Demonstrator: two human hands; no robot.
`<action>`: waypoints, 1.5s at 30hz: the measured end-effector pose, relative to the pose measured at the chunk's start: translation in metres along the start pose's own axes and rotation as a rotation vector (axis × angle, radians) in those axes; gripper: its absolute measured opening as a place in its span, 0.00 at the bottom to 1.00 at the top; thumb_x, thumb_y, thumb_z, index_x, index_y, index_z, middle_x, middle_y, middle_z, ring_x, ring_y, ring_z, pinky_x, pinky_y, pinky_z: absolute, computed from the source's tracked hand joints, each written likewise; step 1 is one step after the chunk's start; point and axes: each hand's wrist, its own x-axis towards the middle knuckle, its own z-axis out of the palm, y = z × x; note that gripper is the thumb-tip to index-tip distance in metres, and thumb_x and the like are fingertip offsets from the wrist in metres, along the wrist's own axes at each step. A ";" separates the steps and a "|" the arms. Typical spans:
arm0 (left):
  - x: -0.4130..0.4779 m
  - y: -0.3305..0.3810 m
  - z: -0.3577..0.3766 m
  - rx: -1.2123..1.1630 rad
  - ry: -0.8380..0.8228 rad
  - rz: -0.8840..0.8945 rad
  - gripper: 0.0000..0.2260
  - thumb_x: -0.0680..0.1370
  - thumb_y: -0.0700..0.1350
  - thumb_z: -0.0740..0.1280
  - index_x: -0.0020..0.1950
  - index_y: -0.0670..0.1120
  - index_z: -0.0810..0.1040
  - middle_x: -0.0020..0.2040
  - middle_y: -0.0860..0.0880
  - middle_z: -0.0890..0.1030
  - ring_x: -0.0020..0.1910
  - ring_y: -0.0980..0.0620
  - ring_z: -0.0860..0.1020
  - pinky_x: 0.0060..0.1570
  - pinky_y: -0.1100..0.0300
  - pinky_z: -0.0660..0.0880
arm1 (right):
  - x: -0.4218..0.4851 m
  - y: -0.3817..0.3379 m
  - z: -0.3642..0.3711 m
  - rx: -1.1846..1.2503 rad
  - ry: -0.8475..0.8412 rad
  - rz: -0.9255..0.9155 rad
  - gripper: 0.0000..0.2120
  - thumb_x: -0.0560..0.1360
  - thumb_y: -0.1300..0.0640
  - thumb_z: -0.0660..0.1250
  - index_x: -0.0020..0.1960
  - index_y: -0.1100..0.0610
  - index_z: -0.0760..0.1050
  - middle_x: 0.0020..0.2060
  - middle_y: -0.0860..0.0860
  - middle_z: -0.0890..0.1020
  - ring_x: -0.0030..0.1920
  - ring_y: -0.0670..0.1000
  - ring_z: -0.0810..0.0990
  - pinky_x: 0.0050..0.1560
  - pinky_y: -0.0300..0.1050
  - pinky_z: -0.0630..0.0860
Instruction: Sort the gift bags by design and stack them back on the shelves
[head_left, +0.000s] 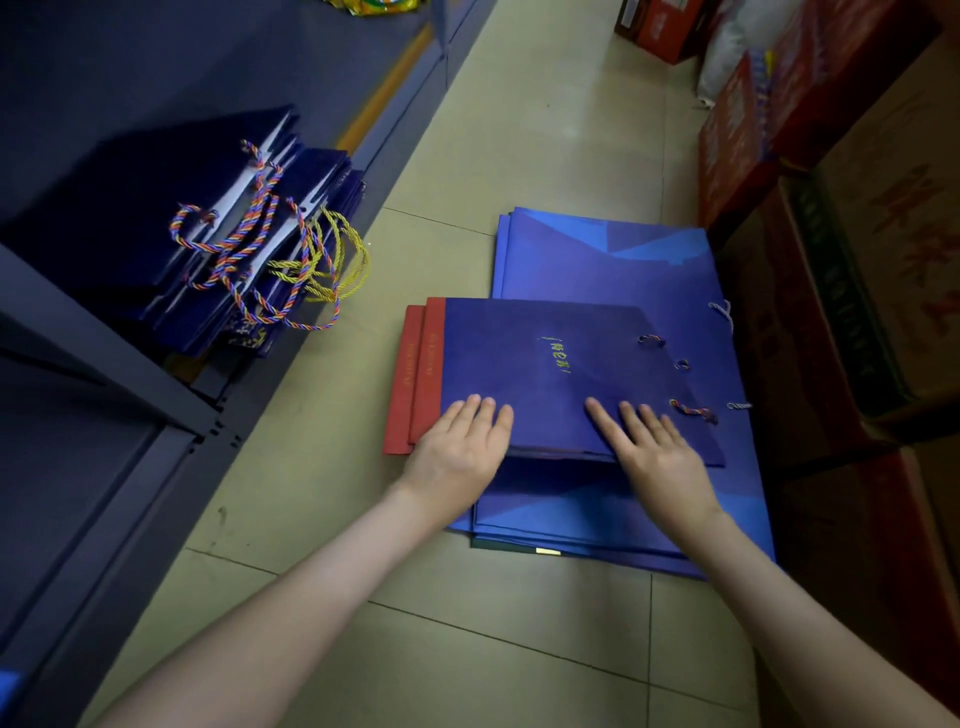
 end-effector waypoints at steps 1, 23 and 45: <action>0.008 -0.005 -0.008 -0.016 0.042 -0.016 0.25 0.82 0.34 0.46 0.51 0.40 0.84 0.47 0.40 0.84 0.47 0.43 0.83 0.48 0.54 0.80 | 0.000 0.002 -0.010 0.022 0.039 0.023 0.39 0.66 0.71 0.58 0.75 0.52 0.56 0.56 0.63 0.80 0.53 0.65 0.81 0.50 0.56 0.79; 0.037 -0.232 -0.110 0.363 0.334 -0.576 0.18 0.74 0.35 0.55 0.56 0.39 0.82 0.57 0.41 0.81 0.61 0.36 0.76 0.64 0.44 0.69 | 0.159 -0.123 -0.172 0.155 0.824 -0.091 0.27 0.66 0.70 0.54 0.62 0.63 0.77 0.48 0.61 0.83 0.44 0.62 0.84 0.35 0.46 0.79; 0.015 -0.198 -0.097 0.127 0.050 -0.610 0.23 0.73 0.40 0.53 0.65 0.40 0.77 0.60 0.42 0.80 0.60 0.43 0.78 0.59 0.47 0.75 | 0.202 -0.183 -0.168 0.175 0.844 -0.479 0.18 0.74 0.65 0.57 0.57 0.60 0.81 0.52 0.56 0.84 0.52 0.58 0.83 0.55 0.52 0.78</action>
